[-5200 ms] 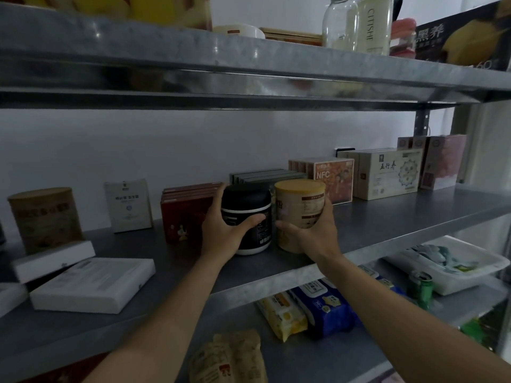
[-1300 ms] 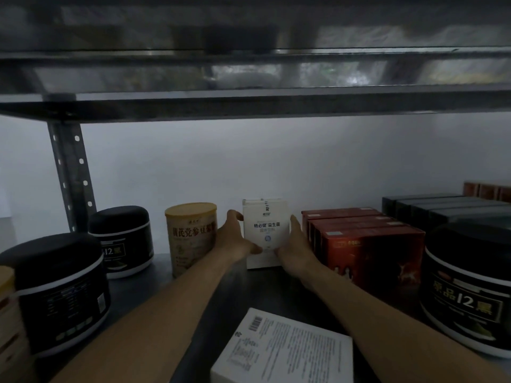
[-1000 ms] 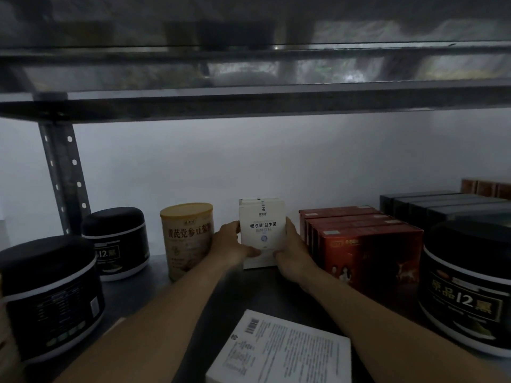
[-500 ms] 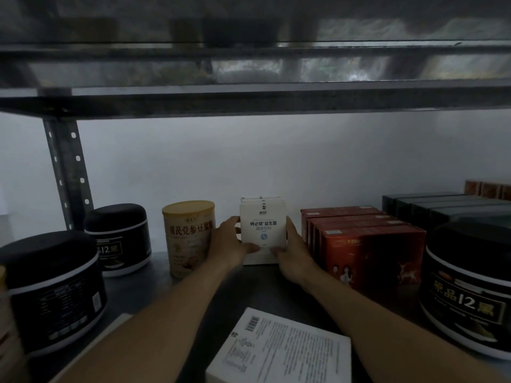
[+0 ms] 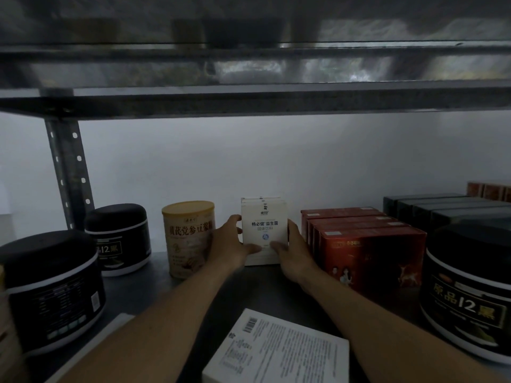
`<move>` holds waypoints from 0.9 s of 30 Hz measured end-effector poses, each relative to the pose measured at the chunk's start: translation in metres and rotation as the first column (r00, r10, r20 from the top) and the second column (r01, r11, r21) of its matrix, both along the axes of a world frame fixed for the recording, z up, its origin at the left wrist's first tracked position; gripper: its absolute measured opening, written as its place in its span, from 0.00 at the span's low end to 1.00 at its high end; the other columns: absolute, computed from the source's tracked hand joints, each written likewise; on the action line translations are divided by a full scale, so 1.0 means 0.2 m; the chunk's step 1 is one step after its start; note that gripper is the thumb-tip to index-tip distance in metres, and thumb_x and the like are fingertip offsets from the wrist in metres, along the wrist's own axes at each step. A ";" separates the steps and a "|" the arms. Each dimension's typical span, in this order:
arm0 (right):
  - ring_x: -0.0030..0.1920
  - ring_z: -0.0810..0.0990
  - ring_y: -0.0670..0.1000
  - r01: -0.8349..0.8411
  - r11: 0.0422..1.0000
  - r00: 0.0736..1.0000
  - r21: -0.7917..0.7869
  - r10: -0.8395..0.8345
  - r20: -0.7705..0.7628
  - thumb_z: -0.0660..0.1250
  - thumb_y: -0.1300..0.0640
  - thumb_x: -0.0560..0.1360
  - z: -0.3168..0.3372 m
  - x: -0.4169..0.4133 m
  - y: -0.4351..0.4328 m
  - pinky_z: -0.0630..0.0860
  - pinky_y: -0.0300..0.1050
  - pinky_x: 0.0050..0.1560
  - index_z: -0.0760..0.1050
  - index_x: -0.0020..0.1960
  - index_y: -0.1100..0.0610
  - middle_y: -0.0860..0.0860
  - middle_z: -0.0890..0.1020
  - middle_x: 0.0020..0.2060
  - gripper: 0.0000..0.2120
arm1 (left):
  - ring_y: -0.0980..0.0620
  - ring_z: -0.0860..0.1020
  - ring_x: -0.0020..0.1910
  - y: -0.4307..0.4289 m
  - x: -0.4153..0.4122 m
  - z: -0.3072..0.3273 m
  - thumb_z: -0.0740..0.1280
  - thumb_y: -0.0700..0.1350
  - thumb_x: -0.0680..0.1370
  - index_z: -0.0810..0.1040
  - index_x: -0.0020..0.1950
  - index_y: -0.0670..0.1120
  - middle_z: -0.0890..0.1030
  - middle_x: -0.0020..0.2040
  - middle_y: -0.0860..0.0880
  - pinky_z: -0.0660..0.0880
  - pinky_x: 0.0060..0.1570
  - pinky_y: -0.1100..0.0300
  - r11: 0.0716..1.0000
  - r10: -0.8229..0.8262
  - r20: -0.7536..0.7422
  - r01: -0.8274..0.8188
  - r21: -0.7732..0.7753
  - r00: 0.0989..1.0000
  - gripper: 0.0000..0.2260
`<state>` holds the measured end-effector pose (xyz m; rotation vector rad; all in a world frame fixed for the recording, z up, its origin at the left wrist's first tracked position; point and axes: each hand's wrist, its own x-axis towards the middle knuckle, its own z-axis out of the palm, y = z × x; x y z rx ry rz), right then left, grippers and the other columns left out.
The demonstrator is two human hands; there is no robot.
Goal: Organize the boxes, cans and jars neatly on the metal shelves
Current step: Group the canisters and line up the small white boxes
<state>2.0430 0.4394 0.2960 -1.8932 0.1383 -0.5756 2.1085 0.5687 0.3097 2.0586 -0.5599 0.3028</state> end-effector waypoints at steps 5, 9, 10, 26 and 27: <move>0.68 0.70 0.52 -0.004 1.000 1.000 0.001 0.004 0.005 0.61 0.68 0.79 -0.01 0.00 0.00 0.67 0.40 0.61 0.61 0.73 0.54 0.52 0.73 0.68 0.25 | 0.44 0.78 0.58 0.00 -0.01 0.00 0.80 0.40 0.65 0.68 0.69 0.47 0.77 0.62 0.45 0.80 0.53 0.47 1.000 0.008 -0.004 -0.008 0.012 1.000 0.36; 0.69 0.70 0.52 -0.019 1.000 1.000 -0.020 0.019 -0.005 0.61 0.67 0.79 -0.01 0.00 0.00 0.67 0.43 0.64 0.59 0.74 0.53 0.52 0.72 0.69 0.26 | 0.43 0.78 0.58 0.01 -0.02 0.01 0.80 0.40 0.65 0.67 0.69 0.46 0.77 0.62 0.44 0.79 0.53 0.47 1.000 0.015 0.000 -0.015 0.022 1.000 0.36; 0.69 0.70 0.53 -0.020 0.999 1.000 -0.027 0.020 -0.008 0.61 0.67 0.79 -0.01 0.00 0.00 0.67 0.45 0.65 0.59 0.74 0.53 0.52 0.72 0.69 0.26 | 0.43 0.78 0.58 0.02 -0.02 0.01 0.80 0.40 0.65 0.67 0.69 0.46 0.77 0.62 0.44 0.79 0.53 0.48 0.999 0.016 0.004 -0.016 0.030 1.000 0.36; 0.62 0.75 0.52 0.061 0.984 0.994 -0.165 -0.075 -0.081 0.68 0.62 0.74 0.03 -0.03 0.01 0.74 0.39 0.52 0.66 0.64 0.53 0.51 0.76 0.62 0.21 | 0.45 0.70 0.68 0.09 -0.08 0.09 0.74 0.49 0.73 0.58 0.77 0.45 0.69 0.72 0.44 0.70 0.60 0.56 0.983 0.033 -0.116 -0.011 0.183 0.993 0.38; 0.61 0.76 0.52 0.067 0.976 0.993 -0.208 -0.086 -0.085 0.70 0.59 0.72 0.04 -0.04 0.02 0.76 0.41 0.53 0.67 0.63 0.53 0.51 0.76 0.62 0.22 | 0.46 0.70 0.68 0.11 -0.10 0.11 0.74 0.49 0.73 0.58 0.77 0.45 0.69 0.72 0.44 0.70 0.60 0.57 0.981 0.035 -0.118 -0.011 0.196 0.992 0.38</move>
